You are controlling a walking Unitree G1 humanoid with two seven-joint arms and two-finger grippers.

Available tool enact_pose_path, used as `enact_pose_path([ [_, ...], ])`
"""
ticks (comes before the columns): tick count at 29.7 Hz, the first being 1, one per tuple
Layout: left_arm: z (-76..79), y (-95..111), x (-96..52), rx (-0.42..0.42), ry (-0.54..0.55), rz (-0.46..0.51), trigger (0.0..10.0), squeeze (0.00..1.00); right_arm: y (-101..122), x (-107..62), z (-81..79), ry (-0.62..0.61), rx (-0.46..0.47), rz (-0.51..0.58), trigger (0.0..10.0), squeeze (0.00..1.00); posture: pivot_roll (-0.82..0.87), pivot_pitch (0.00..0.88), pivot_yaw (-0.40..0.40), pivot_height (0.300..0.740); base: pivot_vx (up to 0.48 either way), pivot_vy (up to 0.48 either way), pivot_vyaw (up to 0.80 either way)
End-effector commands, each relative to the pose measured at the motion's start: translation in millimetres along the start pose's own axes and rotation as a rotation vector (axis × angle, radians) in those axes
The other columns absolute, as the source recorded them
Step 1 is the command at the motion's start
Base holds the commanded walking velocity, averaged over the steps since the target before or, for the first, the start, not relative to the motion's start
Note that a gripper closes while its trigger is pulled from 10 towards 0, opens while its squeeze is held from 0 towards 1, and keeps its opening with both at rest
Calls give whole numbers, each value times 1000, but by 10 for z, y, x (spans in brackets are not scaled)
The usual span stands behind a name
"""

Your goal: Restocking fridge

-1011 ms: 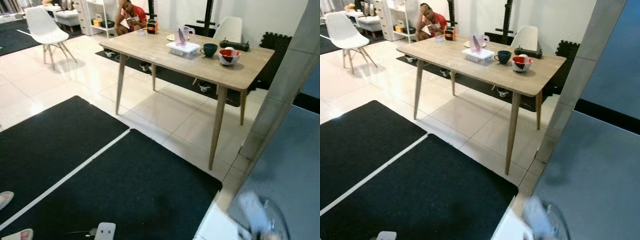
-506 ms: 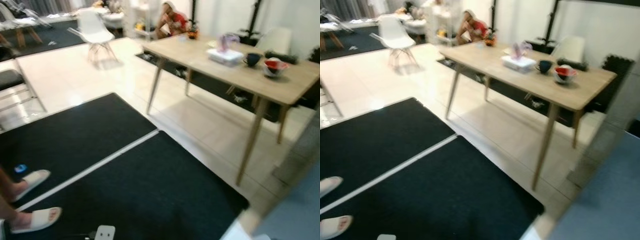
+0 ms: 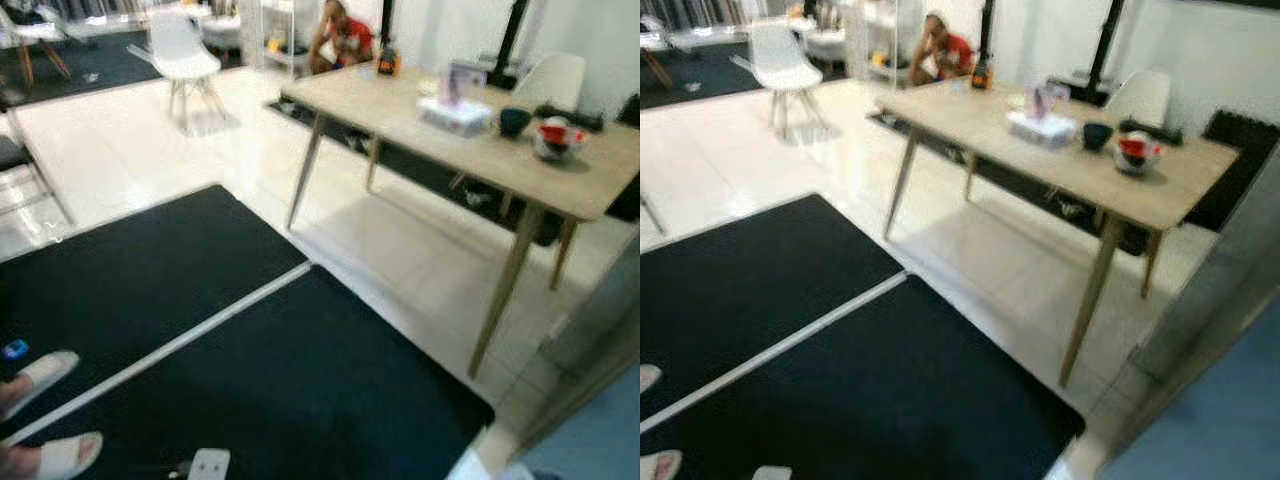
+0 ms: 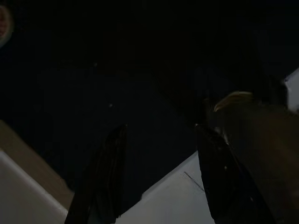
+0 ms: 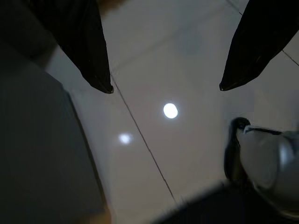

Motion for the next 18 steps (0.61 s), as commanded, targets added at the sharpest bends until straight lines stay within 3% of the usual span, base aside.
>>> enact_pose_path([
  [1,-1,91,14,11,-2,25,10000,0,1,-12,98,-22,-7,-3,10000,0,-120,0,-26,740,472,0,0],
  [18,-72,23,-1,-7,20,14,10000,0,-20,-3,31,-17,-33,-16,10000,0,-94,0,-30,740,471,0,0],
])
Point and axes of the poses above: a point about 5 cm out from each wrist's last joint towards the gripper, its own x axis pointing out of the wrist towards the gripper, its own y axis along the axis of the wrist's last joint, z = x × y, the point moved 3 cm from there along x, pointing out of the wrist towards the gripper, and after that the axes turned 13 degrees about x, right-handed, at the moved point
